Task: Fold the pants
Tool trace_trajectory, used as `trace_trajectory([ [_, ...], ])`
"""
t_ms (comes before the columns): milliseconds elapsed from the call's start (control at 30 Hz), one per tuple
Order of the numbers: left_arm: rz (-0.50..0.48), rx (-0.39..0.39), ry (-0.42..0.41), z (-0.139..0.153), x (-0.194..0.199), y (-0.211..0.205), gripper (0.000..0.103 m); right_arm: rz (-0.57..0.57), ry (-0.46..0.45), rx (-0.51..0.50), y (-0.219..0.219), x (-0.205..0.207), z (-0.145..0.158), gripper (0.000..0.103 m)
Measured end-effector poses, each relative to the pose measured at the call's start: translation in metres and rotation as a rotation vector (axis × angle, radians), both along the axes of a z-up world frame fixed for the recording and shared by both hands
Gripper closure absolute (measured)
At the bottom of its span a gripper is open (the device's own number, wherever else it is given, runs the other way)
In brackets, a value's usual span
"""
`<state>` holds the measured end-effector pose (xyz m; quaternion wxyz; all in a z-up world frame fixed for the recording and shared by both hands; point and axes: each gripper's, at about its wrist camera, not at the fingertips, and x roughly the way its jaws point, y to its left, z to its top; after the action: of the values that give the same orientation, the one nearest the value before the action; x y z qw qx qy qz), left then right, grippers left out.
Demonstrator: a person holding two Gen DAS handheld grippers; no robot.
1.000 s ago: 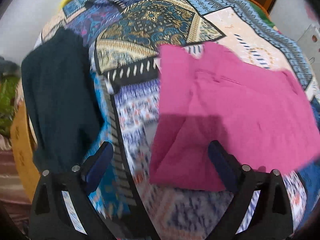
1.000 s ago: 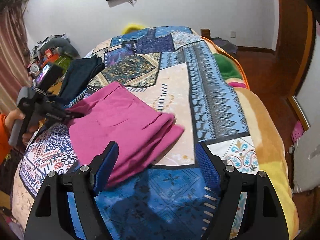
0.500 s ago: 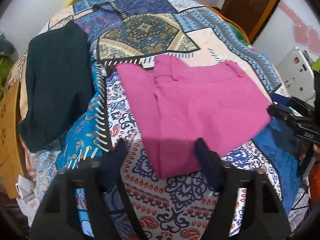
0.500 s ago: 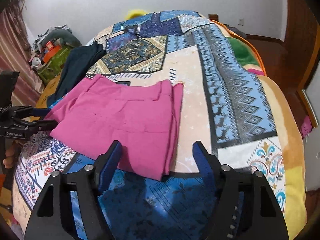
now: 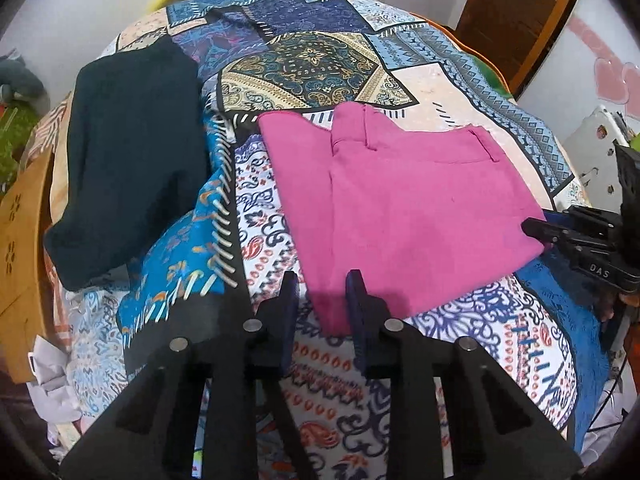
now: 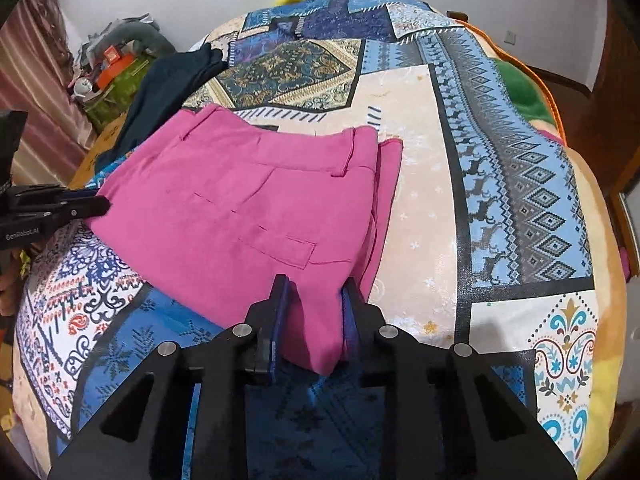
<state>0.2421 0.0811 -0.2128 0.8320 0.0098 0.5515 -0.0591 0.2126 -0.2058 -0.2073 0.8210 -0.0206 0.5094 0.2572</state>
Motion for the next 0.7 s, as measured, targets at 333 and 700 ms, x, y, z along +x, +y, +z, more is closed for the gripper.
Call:
trace_trajectory([
  [333,0.008,0.020,-0.066,0.035,0.009,0.011,0.074,0.020,0.002,-0.032,-0.001,0.011,0.020,0.077],
  [700,-0.016,-0.048,-0.061,0.036,0.088,-0.013,0.061,-0.053,-0.093,-0.003,0.006,0.058,0.037,0.064],
])
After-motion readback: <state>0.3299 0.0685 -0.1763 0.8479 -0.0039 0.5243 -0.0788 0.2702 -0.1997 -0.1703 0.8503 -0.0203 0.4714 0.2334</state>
